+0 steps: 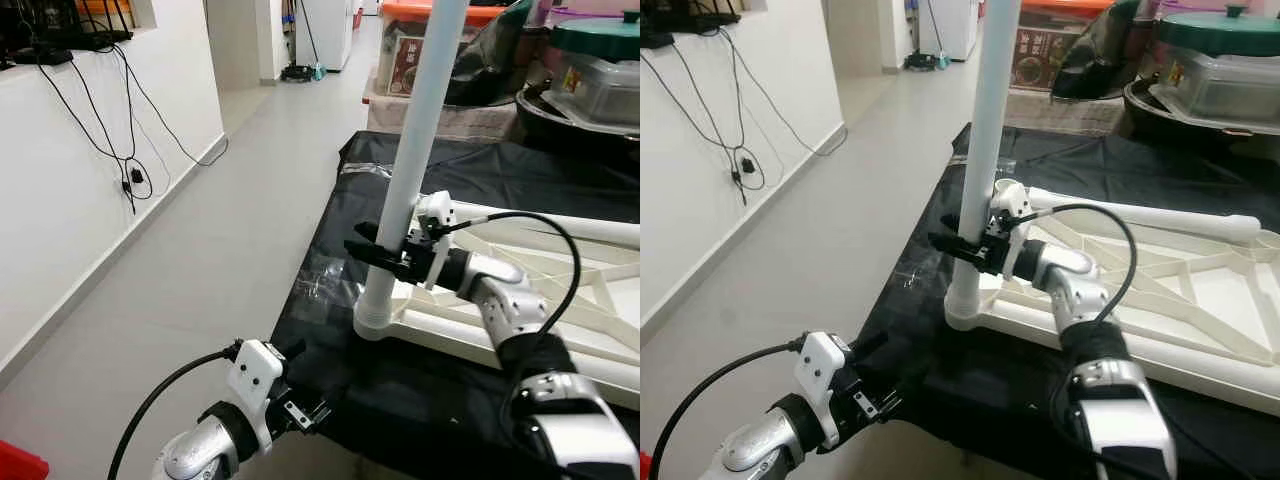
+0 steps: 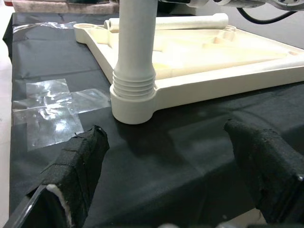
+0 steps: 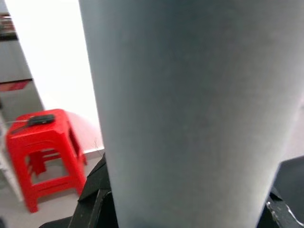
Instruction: Building children table
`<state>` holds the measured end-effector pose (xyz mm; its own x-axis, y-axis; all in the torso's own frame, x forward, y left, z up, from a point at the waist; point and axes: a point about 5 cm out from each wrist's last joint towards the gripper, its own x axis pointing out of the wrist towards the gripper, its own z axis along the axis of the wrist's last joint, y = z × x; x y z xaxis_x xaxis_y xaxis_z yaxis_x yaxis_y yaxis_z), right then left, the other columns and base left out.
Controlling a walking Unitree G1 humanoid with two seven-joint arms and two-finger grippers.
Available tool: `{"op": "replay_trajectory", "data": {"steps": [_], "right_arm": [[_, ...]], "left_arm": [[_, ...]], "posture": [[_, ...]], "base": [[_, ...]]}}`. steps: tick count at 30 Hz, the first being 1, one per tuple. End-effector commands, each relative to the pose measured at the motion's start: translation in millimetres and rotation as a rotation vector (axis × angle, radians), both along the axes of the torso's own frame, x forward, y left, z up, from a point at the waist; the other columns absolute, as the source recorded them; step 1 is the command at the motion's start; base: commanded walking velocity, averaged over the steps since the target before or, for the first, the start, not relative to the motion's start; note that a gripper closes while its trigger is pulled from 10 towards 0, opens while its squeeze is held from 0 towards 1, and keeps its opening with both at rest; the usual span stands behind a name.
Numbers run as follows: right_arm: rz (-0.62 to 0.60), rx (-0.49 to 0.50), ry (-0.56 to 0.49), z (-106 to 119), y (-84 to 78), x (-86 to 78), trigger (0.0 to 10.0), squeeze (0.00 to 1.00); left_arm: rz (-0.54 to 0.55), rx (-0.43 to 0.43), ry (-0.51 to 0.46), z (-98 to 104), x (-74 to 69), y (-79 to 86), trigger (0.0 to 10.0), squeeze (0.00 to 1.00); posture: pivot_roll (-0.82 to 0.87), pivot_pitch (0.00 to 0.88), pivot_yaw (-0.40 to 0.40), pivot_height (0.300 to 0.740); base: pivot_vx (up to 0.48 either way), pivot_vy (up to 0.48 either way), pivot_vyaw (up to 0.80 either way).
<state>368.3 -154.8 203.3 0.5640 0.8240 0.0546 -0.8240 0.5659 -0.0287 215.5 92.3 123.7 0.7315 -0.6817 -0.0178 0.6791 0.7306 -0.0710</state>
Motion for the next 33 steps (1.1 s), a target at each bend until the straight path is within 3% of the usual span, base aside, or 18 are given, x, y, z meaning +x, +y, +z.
{"op": "replay_trajectory", "data": {"steps": [1,2,3,4,6,7,9,10,12,19,20,21,24,26,27,28,31,33], "right_arm": [[-0.066,0.016,0.022,-8.9,3.2,0.2,0.0,0.00],[-0.246,0.026,0.015,-9.5,-1.1,4.4,0.0,0.00],[-0.510,0.023,0.000,-11.7,-11.0,6.4,0.0,0.00],[-0.510,0.023,0.000,-11.7,-11.0,6.4,0.0,0.00],[-0.982,-0.011,-0.026,-17.8,-34.5,-3.1,0.0,0.00],[-0.982,-0.011,-0.026,-17.8,-34.5,-3.1,0.0,0.00],[-1.256,-0.015,-0.034,-19.5,-45.7,-21.1,0.0,0.00],[-1.256,-0.015,-0.034,-19.5,-45.7,-21.1,0.0,0.00],[-1.403,0.027,-0.006,-19.8,-41.3,-37.0,0.0,0.00],[-1.480,0.104,0.105,-27.1,-15.2,-42.5,0.0,0.00],[-1.468,0.120,0.121,-29.4,-10.4,-40.8,2.6,0.00],[-1.465,0.116,0.134,-31.0,-5.6,-39.8,10.0,0.00],[-1.456,0.086,0.146,-31.8,1.7,-38.4,10.0,0.00],[-1.380,0.101,0.050,-24.9,2.6,-40.5,10.0,0.00],[-1.380,0.101,0.050,-24.9,2.6,-40.5,10.0,0.00],[-1.349,0.103,0.021,-22.7,2.4,-43.1,10.0,1.00],[-1.347,0.101,0.029,-23.6,1.7,-43.6,10.0,1.00],[-1.356,0.089,0.019,-23.7,-10.7,-42.4,10.0,1.00]], "left_arm": [[0.002,0.016,0.009,-2.9,-1.7,0.4,10.0,0.00],[0.002,0.016,0.008,-2.9,-1.6,0.7,10.0,0.00],[0.000,0.017,0.008,-3.2,-1.6,0.6,10.0,0.00],[0.000,0.017,0.008,-3.2,-1.6,0.6,10.0,0.00],[-0.003,0.020,0.009,-3.5,-1.9,1.0,10.0,0.00],[-0.003,0.020,0.009,-3.5,-1.9,1.0,10.0,0.00],[-0.005,0.021,0.009,-3.5,-1.9,0.9,10.0,0.00],[-0.005,0.021,0.009,-3.5,-1.9,0.9,10.0,0.00],[-0.007,0.022,0.008,-3.3,-2.0,0.8,10.0,0.00],[-0.002,0.022,0.006,-3.6,-2.6,0.3,10.0,0.00],[-0.001,0.021,0.007,-3.8,-2.7,0.0,10.0,0.00],[-0.001,0.021,0.007,-4.1,-2.9,-0.2,10.0,0.00],[-0.002,0.020,0.008,-4.4,-3.1,-0.4,10.0,0.00],[-0.004,0.019,0.008,-4.5,-3.1,-0.7,10.0,0.00],[-0.004,0.019,0.008,-4.5,-3.1,-0.7,10.0,0.00],[-0.005,0.019,0.009,-4.9,-3.4,-0.9,10.0,0.00],[-0.005,0.019,0.009,-5.1,-3.5,-1.0,10.0,0.00],[-0.006,0.018,0.010,-5.3,-3.4,-1.2,10.0,0.00]], "posture": [[0.07,0.063,-0.020,0.740],[0.06,0.064,-0.019,0.740],[0.06,0.066,-0.016,0.740],[0.06,0.066,-0.016,0.740],[0.05,0.067,-0.013,0.740],[0.05,0.067,-0.013,0.740],[0.05,0.064,-0.017,0.740],[0.05,0.064,-0.017,0.740],[0.05,0.065,-0.018,0.740],[0.06,0.058,-0.024,0.740],[0.06,0.053,-0.025,0.740],[0.06,0.050,-0.025,0.740],[0.06,0.050,-0.025,0.740],[0.05,0.043,-0.026,0.740],[0.05,0.043,-0.026,0.740],[0.05,0.041,-0.025,0.740],[0.05,0.041,-0.025,0.740],[0.05,0.038,-0.025,0.740]], "base": [[0.000,0.000,0.00],[0.000,0.000,0.00],[0.000,0.000,0.00],[0.000,0.000,0.00],[0.000,0.000,0.00],[0.000,0.000,0.00],[0.000,0.000,0.00],[0.000,0.000,0.00],[0.000,0.000,0.00],[0.000,0.000,0.00],[0.000,0.000,0.00],[0.000,0.000,0.00],[0.000,0.000,0.00],[0.000,0.000,0.00],[0.000,0.000,0.00],[0.000,0.000,0.00],[0.000,0.000,0.00],[0.000,0.000,0.00]]}}
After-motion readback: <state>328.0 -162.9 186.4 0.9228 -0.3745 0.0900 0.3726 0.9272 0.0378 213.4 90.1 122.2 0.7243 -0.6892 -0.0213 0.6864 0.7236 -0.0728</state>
